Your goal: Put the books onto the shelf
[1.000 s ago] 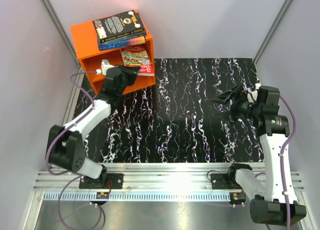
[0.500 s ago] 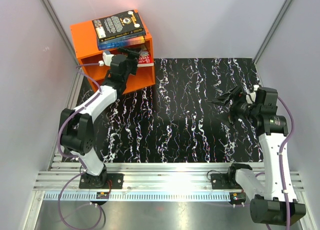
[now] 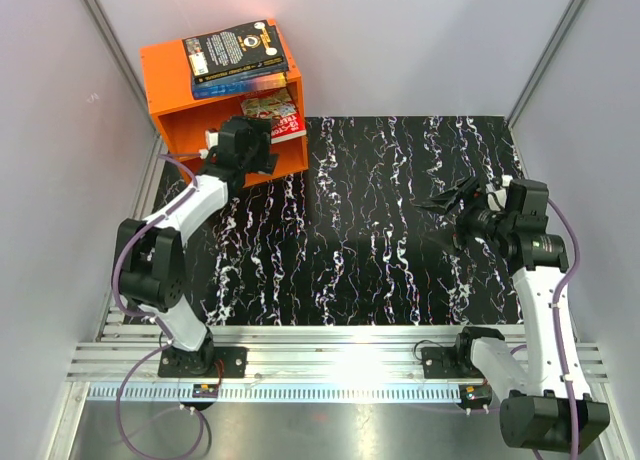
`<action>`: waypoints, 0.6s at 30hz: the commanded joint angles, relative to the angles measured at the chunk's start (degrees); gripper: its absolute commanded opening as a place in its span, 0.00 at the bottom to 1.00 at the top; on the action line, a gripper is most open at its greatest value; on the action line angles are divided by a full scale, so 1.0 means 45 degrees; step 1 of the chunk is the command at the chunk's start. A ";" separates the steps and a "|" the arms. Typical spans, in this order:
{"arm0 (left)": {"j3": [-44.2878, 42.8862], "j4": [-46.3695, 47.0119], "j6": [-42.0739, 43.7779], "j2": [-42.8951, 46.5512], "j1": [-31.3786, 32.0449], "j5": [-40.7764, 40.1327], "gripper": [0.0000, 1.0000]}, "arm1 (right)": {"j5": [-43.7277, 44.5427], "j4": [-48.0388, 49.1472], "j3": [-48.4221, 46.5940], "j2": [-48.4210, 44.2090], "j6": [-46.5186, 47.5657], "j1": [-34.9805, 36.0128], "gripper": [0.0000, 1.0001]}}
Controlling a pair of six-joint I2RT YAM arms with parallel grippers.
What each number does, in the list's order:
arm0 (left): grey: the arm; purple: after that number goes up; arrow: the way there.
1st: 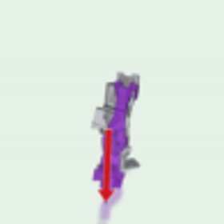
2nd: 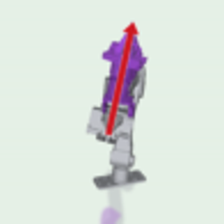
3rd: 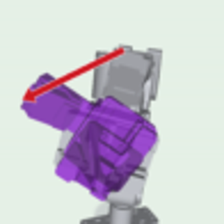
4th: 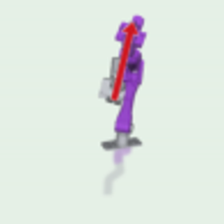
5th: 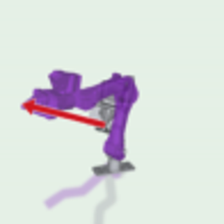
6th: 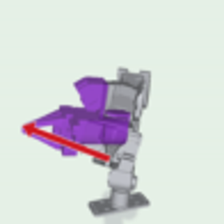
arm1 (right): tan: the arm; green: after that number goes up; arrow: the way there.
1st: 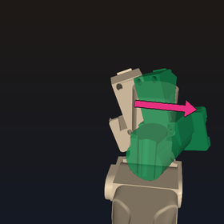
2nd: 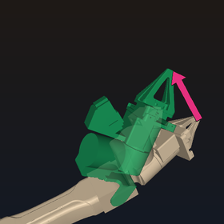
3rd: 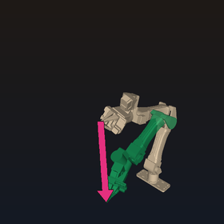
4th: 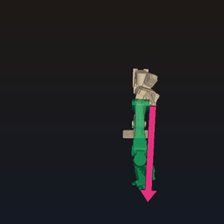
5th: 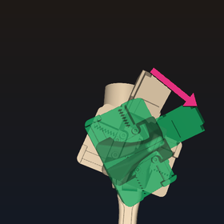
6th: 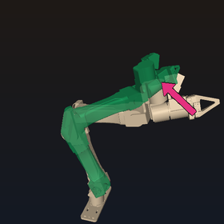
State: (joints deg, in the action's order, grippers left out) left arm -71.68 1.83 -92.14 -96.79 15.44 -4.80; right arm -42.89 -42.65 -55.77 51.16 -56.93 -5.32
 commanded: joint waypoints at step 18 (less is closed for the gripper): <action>0.0225 -0.3199 0.2017 0.3832 -0.0189 0.1437 0.05 | -0.0820 0.0182 0.0576 -0.1055 0.0111 -0.0048 0.89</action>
State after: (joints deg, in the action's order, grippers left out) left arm -71.46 -12.40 -88.07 -83.79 14.90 1.34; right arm -44.58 -41.87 -53.80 47.66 -57.36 -5.32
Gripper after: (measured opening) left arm 0.142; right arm 0.891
